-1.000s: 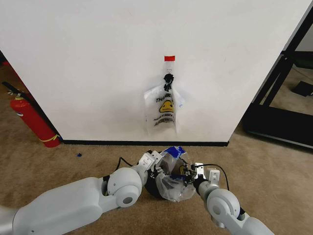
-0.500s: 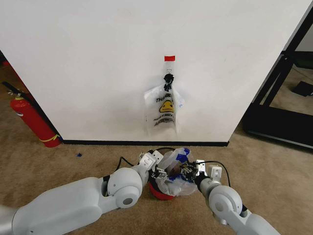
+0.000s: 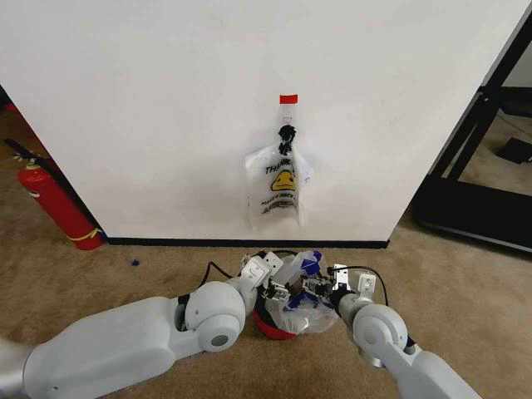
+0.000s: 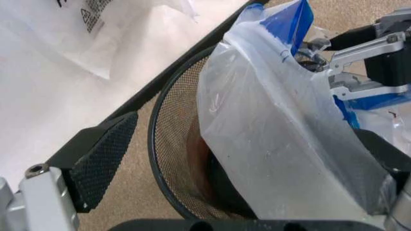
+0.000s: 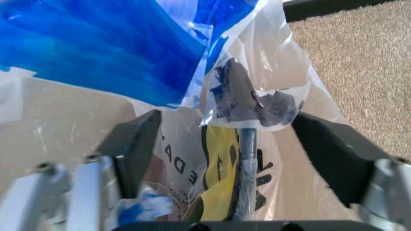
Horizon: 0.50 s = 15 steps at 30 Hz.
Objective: Pick up the garbage bag from the wall and place it over the trash bin.
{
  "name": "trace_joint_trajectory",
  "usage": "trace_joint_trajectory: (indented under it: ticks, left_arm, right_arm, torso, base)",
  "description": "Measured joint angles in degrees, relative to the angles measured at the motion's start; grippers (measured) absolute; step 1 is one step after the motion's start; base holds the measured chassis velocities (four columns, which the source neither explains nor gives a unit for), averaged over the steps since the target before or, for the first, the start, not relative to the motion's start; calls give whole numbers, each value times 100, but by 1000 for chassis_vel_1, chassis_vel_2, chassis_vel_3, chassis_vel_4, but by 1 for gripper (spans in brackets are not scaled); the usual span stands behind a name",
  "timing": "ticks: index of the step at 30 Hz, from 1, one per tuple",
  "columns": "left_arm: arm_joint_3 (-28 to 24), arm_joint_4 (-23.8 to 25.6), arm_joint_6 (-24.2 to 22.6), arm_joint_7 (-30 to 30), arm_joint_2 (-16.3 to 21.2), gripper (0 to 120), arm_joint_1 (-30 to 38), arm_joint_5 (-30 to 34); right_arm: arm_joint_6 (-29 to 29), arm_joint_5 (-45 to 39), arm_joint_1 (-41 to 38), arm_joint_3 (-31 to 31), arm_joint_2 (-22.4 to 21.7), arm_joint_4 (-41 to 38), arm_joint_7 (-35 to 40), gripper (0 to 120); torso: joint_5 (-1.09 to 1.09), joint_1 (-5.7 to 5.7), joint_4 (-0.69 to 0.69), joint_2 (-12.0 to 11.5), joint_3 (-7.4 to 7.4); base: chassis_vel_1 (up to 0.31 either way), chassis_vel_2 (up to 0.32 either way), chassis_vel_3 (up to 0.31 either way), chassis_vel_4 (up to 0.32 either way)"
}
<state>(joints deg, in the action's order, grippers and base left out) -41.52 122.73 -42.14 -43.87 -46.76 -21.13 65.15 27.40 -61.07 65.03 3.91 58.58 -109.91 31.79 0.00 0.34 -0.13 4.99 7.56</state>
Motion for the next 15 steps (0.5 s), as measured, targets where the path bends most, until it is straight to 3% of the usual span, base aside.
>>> trace_joint_trajectory:
  ticks: [9,15]
  left_arm:
    - [-23,-1,0,15,44,100,3,1]
    - [-24,-9,0,87,133,100,-109,-137]
  right_arm:
    - [-42,-66,28,50,12,-2,-2,48]
    - [-94,-129,63,120,-21,-33,0,21]
  torso:
    - [0,0,0,0,0]
    - [-1,0,0,0,0]
  base:
    - [0,0,0,0]
    - [0,0,0,0]
